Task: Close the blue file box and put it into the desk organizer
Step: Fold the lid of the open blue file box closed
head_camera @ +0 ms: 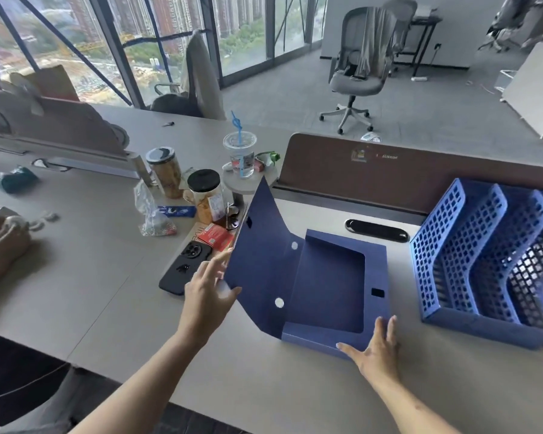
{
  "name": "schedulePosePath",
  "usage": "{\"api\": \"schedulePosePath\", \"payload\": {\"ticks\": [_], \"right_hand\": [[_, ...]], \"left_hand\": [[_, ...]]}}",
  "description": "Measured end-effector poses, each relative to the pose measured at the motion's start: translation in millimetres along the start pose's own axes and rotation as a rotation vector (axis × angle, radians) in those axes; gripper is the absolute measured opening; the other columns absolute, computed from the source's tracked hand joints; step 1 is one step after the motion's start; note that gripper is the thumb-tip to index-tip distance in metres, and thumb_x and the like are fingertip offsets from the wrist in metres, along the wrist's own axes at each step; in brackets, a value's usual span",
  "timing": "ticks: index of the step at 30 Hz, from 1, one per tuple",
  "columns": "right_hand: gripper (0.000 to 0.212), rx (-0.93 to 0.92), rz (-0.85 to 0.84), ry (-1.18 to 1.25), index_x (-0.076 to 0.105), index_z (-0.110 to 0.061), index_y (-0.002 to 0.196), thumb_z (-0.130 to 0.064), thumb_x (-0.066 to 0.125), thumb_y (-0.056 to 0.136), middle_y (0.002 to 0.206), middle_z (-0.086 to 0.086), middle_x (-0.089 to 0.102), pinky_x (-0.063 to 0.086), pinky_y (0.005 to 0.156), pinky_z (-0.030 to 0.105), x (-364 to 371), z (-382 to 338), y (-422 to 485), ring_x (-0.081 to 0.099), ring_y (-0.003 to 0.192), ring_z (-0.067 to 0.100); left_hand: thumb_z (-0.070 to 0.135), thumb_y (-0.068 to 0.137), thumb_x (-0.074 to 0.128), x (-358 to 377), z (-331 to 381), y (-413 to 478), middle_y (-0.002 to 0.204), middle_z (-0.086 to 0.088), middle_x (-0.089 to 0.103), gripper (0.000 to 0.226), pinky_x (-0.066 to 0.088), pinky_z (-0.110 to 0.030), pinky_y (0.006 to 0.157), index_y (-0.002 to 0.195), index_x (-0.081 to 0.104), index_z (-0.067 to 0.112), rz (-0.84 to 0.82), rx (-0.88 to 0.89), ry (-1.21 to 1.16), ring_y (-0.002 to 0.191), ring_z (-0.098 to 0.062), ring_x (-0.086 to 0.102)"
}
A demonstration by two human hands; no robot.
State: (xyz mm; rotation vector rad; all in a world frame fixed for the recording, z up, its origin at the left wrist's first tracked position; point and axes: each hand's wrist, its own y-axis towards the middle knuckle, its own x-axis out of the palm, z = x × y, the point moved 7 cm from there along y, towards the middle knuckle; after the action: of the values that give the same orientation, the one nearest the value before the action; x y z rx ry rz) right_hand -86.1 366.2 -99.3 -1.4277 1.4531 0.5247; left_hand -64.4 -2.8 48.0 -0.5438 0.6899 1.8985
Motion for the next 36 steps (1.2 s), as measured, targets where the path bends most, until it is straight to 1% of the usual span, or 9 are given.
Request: {"api": "schedulePosePath", "payload": {"ticks": [6,9,14,18,21,23,27,31,36], "right_hand": [[0.08,-0.188,-0.021,0.223,0.026,-0.025,0.151,-0.061,0.053,0.085,0.164,0.005,0.012,0.024,0.119,0.04,-39,-56,-10,0.02,0.148,0.025],[0.053,-0.345,-0.179,0.614,0.032,-0.043,0.145,-0.046,0.049,0.095,0.149,-0.009,0.045,0.036,0.101,0.018,-63,-116,-31,0.046,0.131,0.003],[0.058,-0.421,-0.193,0.669,0.022,-0.049,0.147,-0.048,0.047,0.095,0.122,-0.021,0.057,0.036,0.076,-0.005,-88,-161,-39,0.048,0.101,-0.02],[0.067,-0.408,-0.159,0.631,0.018,-0.039,0.151,-0.032,0.055,0.095,0.11,-0.006,0.073,0.048,0.069,0.013,-96,-156,-29,0.068,0.088,0.002],[0.068,-0.387,-0.126,0.601,0.02,-0.036,0.151,-0.018,0.051,0.093,0.079,0.012,0.066,0.039,0.052,0.035,-98,-139,-22,0.044,0.046,0.008],[0.069,-0.346,-0.121,0.608,0.019,-0.041,0.149,-0.019,0.05,0.091,0.095,0.015,0.069,0.043,0.055,0.045,-97,-124,-18,0.051,0.053,0.021],[0.073,-0.292,-0.113,0.657,0.02,-0.046,0.147,-0.013,0.049,0.09,0.106,0.009,0.071,0.041,0.062,0.035,-91,-91,-13,0.061,0.079,0.041],[0.07,-0.221,-0.126,0.712,0.023,-0.043,0.148,-0.007,0.048,0.092,0.119,-0.01,0.068,0.057,0.079,0.037,-82,-61,-9,0.07,0.092,0.011],[0.066,-0.135,-0.127,0.748,0.025,-0.029,0.15,-0.001,0.047,0.095,0.132,-0.006,0.057,0.049,0.085,0.008,-75,-32,-7,0.057,0.112,-0.011]], "left_hand": [[0.027,0.08,0.079,34,42,-8,0.121,0.023,0.06,0.069,0.046,-0.016,0.089,0.139,0.048,0.046,-0.209,0.108,-0.178,0.108,0.0,0.061],[0.04,0.081,0.076,54,55,-14,0.127,0.022,0.059,0.065,0.049,-0.023,0.094,0.139,0.047,0.049,-0.335,0.136,-0.236,0.112,-0.002,0.061],[0.062,0.076,0.07,85,69,-9,0.138,0.025,0.055,0.06,0.039,-0.026,0.109,0.133,0.058,0.044,-0.525,0.173,-0.272,0.128,0.007,0.049],[0.069,0.073,0.066,110,71,1,0.146,0.026,0.046,0.056,0.035,-0.024,0.107,0.126,0.061,0.051,-0.638,0.142,-0.223,0.134,0.01,0.04],[0.062,0.074,0.071,130,57,14,0.15,0.018,0.042,0.066,0.037,-0.028,0.11,0.136,0.051,0.05,-0.588,0.065,-0.129,0.138,-0.001,0.039],[0.058,0.072,0.076,144,41,21,0.155,0.008,0.036,0.086,0.034,-0.031,0.112,0.147,0.039,0.04,-0.575,-0.045,-0.061,0.143,-0.012,0.036],[0.057,0.064,0.083,169,16,22,0.159,-0.004,0.03,0.11,0.03,-0.036,0.115,0.153,0.028,0.025,-0.645,-0.277,-0.055,0.145,-0.021,0.031],[0.088,0.025,0.07,190,13,19,0.162,-0.006,0.023,0.15,0.027,-0.042,0.118,0.154,0.024,0.027,-0.721,-0.314,-0.041,0.148,-0.025,0.026],[0.079,0.026,0.072,212,23,8,0.161,-0.004,0.015,0.138,0.03,-0.042,0.116,0.15,0.028,0.034,-0.74,-0.336,-0.022,0.146,-0.029,0.027]]}}
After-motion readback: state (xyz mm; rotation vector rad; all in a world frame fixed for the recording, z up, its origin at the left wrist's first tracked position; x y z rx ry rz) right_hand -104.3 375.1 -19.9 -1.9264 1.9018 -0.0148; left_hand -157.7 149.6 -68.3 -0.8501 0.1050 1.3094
